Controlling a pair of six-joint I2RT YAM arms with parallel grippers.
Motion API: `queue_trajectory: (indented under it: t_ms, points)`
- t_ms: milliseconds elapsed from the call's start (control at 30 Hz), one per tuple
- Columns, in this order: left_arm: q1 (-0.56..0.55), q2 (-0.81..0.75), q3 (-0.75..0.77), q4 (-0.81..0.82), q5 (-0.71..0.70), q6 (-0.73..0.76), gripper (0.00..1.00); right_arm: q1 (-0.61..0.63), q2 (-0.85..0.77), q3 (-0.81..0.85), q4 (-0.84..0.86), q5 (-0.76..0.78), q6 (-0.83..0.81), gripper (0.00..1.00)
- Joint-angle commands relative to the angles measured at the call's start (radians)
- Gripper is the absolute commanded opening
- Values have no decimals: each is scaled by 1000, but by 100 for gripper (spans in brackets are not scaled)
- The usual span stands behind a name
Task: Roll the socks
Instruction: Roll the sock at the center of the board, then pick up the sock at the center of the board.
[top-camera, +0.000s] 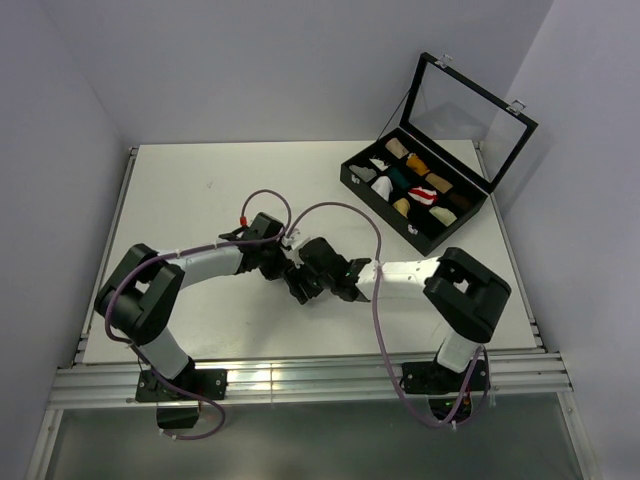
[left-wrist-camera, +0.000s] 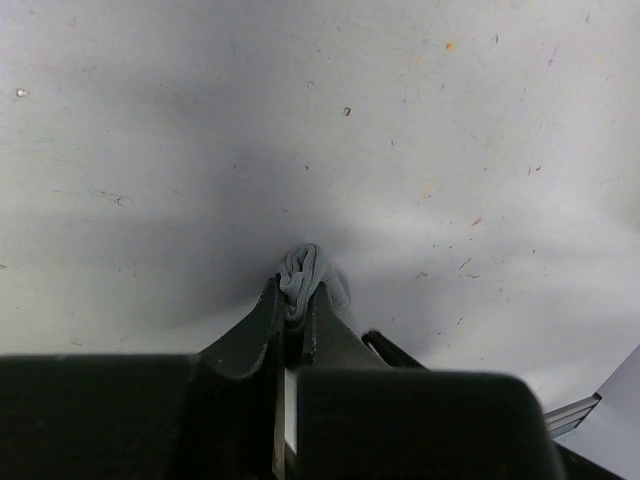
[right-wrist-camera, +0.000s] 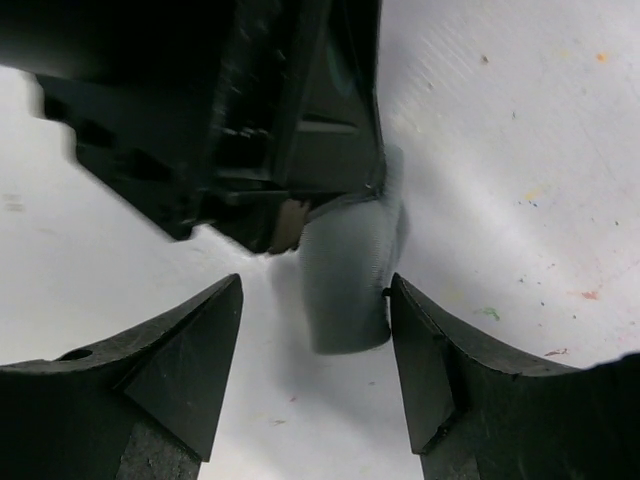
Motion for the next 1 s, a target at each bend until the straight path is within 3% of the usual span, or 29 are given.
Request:
queue_trajectory:
  t_ms: [0,300,533,733,867,967]
  points:
    - [-5,19,19,-23,6,28,1,27,43,41,0,114,-56,68]
    - [-6,22,19,-20,12,28,1,81,109,64,1,190,-75,66]
    - [-6,16,15,-11,20,29,1,89,175,82,10,200,-62,56]
    - [-6,13,12,-8,24,29,1,72,215,98,1,178,-36,28]
    - [-6,5,7,1,31,28,1,40,213,85,-14,166,-13,0]
    - [-6,-10,4,10,29,22,4,18,175,55,-17,151,4,0]
